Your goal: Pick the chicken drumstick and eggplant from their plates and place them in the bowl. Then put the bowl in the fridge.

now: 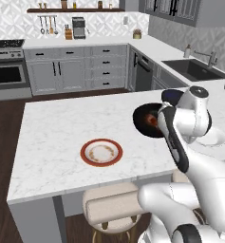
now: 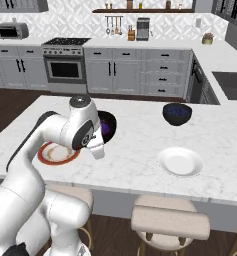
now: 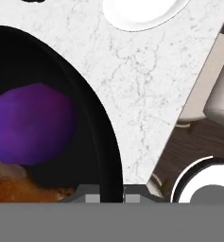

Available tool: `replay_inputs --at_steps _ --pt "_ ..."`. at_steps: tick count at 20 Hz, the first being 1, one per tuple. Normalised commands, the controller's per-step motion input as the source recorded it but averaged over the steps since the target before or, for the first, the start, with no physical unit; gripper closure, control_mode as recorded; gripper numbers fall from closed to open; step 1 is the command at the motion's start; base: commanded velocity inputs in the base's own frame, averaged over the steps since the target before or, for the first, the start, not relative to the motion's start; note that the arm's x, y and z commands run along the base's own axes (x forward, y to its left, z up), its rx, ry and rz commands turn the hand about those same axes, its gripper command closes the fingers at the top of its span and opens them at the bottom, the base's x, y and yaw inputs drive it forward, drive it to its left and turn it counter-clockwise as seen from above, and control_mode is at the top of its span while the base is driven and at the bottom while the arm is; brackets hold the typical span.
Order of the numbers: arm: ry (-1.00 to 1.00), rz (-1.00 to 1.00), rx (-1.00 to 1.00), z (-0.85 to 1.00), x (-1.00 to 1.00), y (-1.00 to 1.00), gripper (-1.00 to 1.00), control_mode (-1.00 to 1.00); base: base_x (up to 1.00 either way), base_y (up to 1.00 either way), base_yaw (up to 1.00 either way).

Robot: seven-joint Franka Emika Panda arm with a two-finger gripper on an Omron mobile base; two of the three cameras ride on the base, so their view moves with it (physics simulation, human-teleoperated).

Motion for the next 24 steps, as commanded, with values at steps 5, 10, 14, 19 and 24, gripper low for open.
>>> replay_inputs --at_steps 5,10,14,19,24 --pt "-0.06 -0.01 0.01 0.4 -0.48 0.04 1.0 -1.0 0.0 0.0 0.0" --pt "-0.31 0.0 0.0 0.31 -0.73 0.04 1.0 -1.0 0.0 0.0 0.0" --pt "-0.19 -0.01 0.02 0.32 -0.78 0.0 1.0 -1.0 0.0 0.0 0.0" --pt "-0.03 0.0 0.01 0.03 -0.17 0.0 1.0 1.0 -0.57 0.14 -0.01" --pt "0.0 0.0 0.0 0.0 0.0 0.0 1.0 1.0 -0.89 0.87 0.03"
